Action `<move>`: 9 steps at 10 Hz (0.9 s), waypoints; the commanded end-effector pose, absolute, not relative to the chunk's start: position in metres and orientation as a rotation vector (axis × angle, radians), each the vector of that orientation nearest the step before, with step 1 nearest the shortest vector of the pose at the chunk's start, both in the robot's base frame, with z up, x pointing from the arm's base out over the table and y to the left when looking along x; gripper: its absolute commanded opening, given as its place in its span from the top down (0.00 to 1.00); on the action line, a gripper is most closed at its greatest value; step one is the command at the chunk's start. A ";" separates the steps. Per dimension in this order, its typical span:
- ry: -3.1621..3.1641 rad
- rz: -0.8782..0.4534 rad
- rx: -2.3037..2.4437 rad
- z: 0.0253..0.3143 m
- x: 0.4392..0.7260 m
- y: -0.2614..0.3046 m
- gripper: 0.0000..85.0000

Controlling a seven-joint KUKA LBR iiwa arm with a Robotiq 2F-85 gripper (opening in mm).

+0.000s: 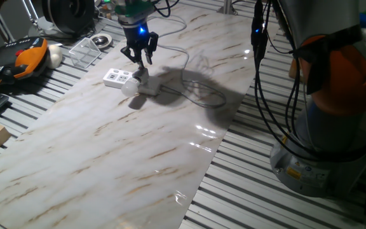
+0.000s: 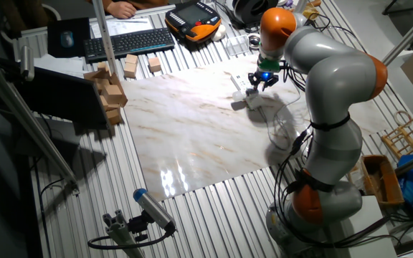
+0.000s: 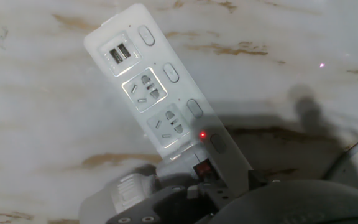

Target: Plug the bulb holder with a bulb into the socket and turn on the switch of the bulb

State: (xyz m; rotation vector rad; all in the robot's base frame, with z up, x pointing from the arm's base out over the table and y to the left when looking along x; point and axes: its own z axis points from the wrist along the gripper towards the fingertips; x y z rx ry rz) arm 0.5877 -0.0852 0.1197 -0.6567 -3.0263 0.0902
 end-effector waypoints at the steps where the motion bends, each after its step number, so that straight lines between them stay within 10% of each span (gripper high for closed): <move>1: -3.025 0.091 -0.656 0.119 0.588 -0.085 0.60; 9: -3.018 0.083 -0.664 0.114 0.585 -0.085 0.60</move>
